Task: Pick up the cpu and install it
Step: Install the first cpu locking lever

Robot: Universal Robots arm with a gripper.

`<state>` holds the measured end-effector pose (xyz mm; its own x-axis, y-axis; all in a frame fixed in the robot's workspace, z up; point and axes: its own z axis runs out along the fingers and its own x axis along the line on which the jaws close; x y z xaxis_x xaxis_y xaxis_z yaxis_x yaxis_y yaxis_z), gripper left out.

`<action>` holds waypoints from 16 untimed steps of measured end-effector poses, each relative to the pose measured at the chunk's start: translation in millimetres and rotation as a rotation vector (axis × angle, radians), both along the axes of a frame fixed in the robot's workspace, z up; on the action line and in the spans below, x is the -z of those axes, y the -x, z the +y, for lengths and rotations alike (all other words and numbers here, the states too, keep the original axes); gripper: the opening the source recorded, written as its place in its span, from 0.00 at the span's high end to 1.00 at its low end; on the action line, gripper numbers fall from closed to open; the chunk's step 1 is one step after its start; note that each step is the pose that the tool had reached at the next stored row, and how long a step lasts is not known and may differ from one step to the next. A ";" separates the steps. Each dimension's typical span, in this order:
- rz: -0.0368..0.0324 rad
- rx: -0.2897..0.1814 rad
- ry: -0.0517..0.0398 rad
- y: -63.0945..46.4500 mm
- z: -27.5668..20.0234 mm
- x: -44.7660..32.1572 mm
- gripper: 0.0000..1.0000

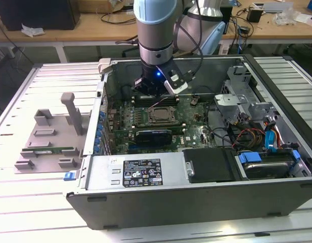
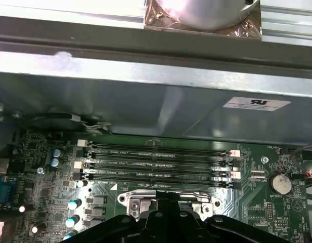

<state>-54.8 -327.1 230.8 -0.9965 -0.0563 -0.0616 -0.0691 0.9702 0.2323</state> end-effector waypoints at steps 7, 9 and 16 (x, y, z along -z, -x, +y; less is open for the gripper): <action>-0.0001 0.000 0.0014 -3.5 0.1 3.4 0.89; -0.0023 0.000 0.0046 -3.5 0.6 6.3 0.89; -0.0061 0.000 0.0125 -3.5 13.1 11.3 0.89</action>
